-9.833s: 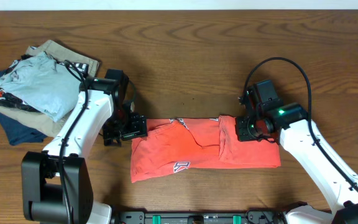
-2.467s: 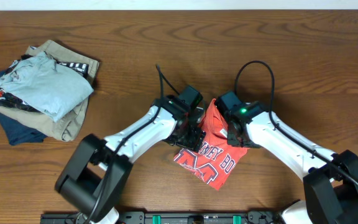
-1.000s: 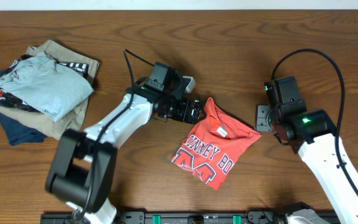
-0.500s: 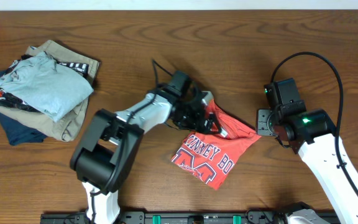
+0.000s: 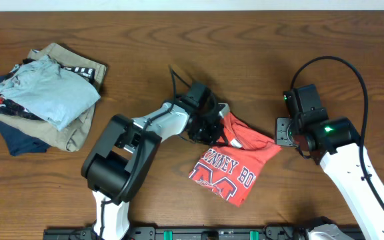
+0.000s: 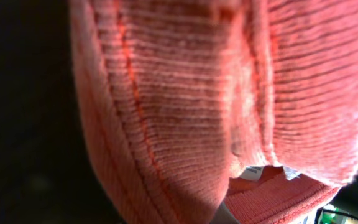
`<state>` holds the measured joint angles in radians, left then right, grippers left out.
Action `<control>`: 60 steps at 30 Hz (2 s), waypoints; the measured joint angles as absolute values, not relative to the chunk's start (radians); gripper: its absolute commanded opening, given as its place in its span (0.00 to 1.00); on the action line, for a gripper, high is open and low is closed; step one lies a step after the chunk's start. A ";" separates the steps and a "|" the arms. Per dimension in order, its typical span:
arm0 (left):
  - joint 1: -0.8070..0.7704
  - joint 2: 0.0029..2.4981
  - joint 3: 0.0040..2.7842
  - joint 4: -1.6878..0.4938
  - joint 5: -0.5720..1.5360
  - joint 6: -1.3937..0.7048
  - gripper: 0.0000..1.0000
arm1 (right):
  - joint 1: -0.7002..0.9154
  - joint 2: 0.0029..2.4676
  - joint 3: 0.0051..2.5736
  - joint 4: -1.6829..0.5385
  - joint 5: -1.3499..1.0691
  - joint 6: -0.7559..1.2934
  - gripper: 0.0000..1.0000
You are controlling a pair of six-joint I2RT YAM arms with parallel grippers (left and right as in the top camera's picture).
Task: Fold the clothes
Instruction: 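Carry the red bundle leftward with the left gripper onto the clothes stack, then press the bundle onto the stack and release with the left gripper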
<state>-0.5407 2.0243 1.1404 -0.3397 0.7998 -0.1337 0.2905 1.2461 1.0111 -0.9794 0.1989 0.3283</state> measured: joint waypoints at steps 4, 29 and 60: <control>-0.482 2.009 1.140 -0.343 0.770 -0.134 0.06 | 0.290 1.246 1.011 -0.979 0.200 0.328 0.56; 0.160 1.451 1.140 -0.219 0.123 -0.137 0.06 | 0.290 1.246 1.011 -0.996 0.221 0.328 0.56; 0.617 1.519 1.140 -0.139 0.095 -0.294 0.98 | 0.290 1.246 1.011 -1.009 0.221 0.332 0.58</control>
<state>0.6174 1.5188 1.1404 -0.1387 0.0952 -0.2943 0.2905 1.2461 1.0111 -1.0092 0.2214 0.3321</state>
